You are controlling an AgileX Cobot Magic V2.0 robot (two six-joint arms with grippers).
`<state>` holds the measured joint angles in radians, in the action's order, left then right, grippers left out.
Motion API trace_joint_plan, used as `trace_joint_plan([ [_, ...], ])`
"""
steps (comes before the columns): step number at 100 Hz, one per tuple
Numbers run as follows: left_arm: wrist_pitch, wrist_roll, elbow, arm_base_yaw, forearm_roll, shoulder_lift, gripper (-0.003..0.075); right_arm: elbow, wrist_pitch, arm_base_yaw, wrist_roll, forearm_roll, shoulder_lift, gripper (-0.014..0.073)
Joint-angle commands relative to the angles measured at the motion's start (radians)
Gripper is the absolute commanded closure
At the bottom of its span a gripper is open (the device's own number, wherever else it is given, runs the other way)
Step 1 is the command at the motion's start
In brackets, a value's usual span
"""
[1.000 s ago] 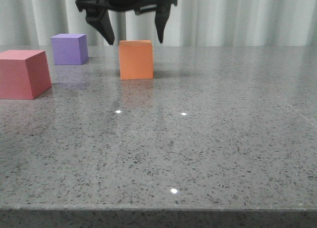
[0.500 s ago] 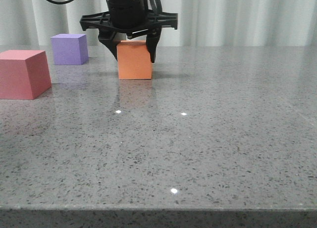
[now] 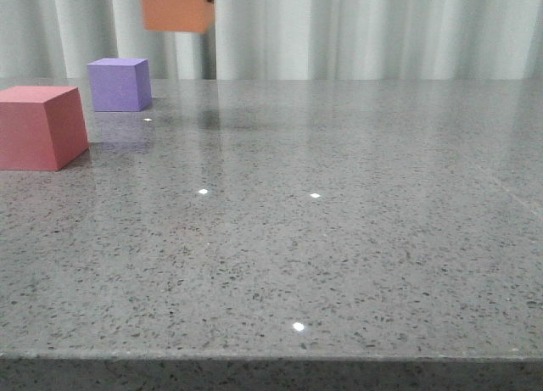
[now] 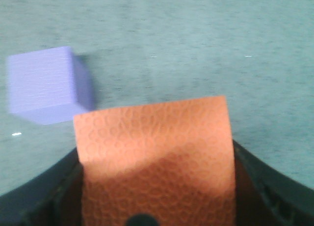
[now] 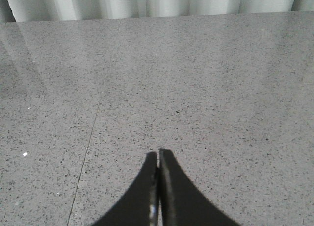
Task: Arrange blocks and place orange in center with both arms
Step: 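Lift the orange cube with the left gripper toward the purple cube, then lower the orange cube between the pink and purple cubes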
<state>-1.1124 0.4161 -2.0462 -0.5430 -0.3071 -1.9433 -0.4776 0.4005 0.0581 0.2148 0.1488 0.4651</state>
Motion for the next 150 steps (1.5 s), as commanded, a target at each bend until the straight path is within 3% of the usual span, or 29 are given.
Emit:
trace_joint_plan([
  [1, 0.002, -0.056, -0.026, 0.040, 0.000, 0.065, 0.0480, -0.027, -0.079, -0.004, -0.008, 0.018, 0.004, 0.0660],
  [58, 0.074, -0.140, 0.126, 0.211, 0.097, 0.068, 0.0480, -0.027, -0.079, -0.004, -0.008, 0.018, 0.004, 0.0660],
  [111, 0.292, -0.162, 0.340, 0.246, 0.155, 0.068, 0.0470, -0.027, -0.079, -0.004, -0.008, 0.018, 0.004, 0.0660],
  [121, 0.294, -0.165, 0.362, 0.263, 0.185, 0.068, 0.0385, -0.027, -0.079, -0.004, -0.008, 0.018, 0.004, 0.0660],
  [138, 0.307, -0.170, 0.366, 0.272, 0.203, 0.068, 0.0090, -0.027, -0.079, -0.004, -0.008, 0.018, 0.004, 0.0660],
  [150, 0.339, -0.170, 0.364, 0.267, 0.203, 0.073, 0.0051, -0.027, -0.079, -0.004, -0.008, 0.018, 0.004, 0.0660],
])
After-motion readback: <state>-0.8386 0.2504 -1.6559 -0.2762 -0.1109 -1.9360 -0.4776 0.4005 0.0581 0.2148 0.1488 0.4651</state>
